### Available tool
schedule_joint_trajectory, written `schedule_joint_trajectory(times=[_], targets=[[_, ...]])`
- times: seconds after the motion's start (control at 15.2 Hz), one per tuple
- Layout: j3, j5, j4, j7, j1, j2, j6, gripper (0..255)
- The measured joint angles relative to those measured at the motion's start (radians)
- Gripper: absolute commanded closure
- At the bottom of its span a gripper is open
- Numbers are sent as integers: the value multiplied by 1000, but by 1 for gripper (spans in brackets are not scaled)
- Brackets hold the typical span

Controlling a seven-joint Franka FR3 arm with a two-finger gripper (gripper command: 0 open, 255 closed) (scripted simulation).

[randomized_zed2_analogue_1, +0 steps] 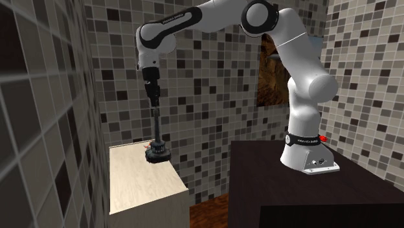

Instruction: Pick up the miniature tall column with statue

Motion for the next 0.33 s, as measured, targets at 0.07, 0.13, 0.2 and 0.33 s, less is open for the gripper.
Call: schedule_joint_trajectory(times=[0.07, 0.13, 0.2, 0.33], targets=[[0, -1, 6, 2, 0, -4, -10, 255], [0, -1, 23, 4, -1, -1, -24, 255], [-1, -2, 31, 6, -1, -6, -36, 255], [-1, -3, 43, 8, -2, -12, -54, 255]])
